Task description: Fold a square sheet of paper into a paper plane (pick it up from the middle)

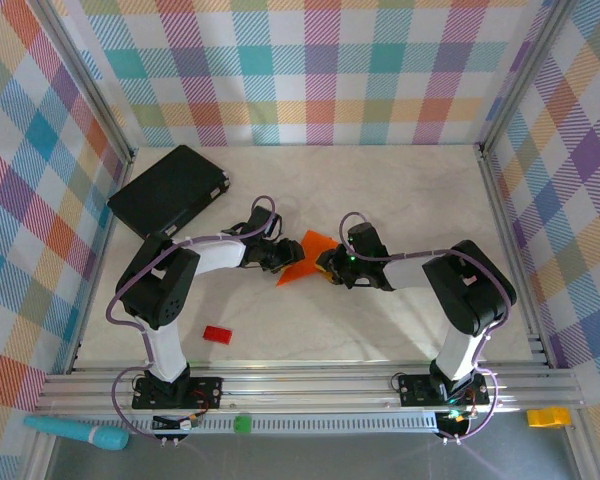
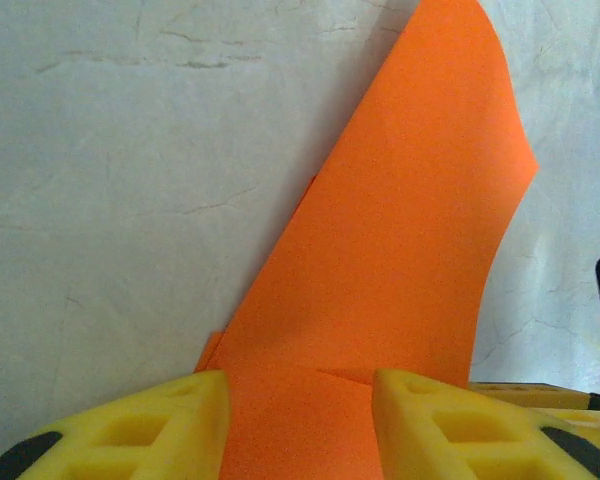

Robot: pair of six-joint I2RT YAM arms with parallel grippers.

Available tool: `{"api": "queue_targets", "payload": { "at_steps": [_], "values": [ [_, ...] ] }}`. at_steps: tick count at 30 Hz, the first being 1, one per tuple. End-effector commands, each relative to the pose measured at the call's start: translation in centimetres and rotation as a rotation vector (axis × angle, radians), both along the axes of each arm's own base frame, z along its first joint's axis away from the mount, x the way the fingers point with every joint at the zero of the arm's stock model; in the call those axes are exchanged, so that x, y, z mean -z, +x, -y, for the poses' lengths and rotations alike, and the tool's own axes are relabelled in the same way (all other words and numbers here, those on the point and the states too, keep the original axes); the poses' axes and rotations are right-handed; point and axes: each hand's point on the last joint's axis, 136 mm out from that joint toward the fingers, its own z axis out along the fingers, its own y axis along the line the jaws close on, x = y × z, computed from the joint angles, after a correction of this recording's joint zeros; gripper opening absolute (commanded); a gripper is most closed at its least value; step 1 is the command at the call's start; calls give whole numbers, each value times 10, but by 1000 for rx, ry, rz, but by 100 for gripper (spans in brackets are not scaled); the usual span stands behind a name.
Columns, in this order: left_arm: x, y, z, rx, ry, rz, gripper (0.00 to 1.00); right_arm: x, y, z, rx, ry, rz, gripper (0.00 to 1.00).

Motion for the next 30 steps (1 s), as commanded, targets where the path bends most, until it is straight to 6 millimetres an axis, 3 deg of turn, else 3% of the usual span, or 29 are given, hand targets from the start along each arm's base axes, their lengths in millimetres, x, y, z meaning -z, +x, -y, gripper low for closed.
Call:
{"api": "queue_targets", "payload": {
  "at_steps": [1, 15, 20, 25, 30],
  "values": [
    [14, -19, -12, -2, 69, -70, 43, -7, 4, -6, -5, 23, 29, 27],
    [4, -16, -9, 19, 56, -38, 43, -12, 3, -7, -19, 35, 51, 12],
    [-19, -7, -16, 38, 96, 63, 43, -14, 7, -5, -9, 23, 70, 6],
    [-51, 0, -17, 95, 113, 204, 51, -19, 6, 3, 9, -13, 83, 3],
    [-67, -7, -13, 216, 187, 353, 55, -27, 3, 16, 38, -42, 86, 1]
  ]
}}
